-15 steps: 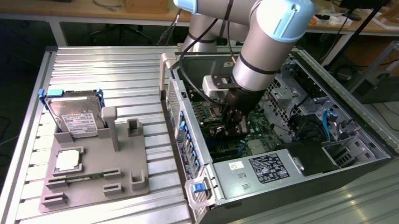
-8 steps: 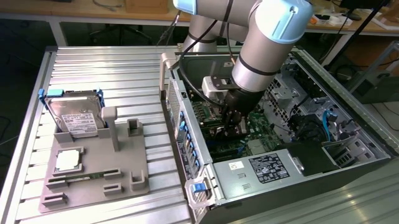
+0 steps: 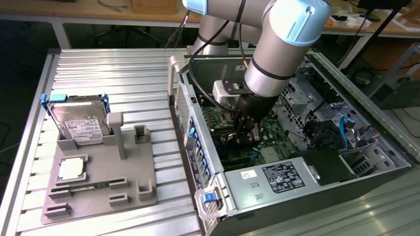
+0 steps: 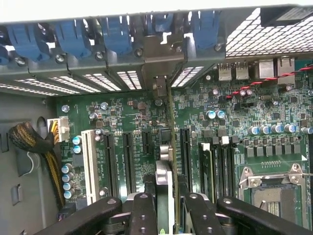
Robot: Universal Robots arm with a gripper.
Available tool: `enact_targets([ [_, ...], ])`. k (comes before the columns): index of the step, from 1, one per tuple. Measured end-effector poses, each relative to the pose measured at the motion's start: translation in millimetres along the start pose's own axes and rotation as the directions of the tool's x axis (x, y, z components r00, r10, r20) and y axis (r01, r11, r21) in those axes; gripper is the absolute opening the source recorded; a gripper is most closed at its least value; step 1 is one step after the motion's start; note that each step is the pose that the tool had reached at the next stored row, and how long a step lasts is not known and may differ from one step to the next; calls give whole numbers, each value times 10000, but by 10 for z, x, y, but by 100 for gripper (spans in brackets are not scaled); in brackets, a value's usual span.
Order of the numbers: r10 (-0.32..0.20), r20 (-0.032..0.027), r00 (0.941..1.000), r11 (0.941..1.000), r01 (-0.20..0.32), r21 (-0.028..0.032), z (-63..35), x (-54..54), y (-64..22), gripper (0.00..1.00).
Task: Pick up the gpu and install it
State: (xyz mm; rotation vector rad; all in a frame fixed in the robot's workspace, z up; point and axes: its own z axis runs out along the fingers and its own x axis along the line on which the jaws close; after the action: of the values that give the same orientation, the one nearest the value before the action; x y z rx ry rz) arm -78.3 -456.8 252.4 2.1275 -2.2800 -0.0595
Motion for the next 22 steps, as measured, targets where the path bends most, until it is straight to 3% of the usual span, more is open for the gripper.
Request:
enact_targets([
  [22, 5, 6, 10000, 10000, -5, -1, -29, -8, 11, 27],
])
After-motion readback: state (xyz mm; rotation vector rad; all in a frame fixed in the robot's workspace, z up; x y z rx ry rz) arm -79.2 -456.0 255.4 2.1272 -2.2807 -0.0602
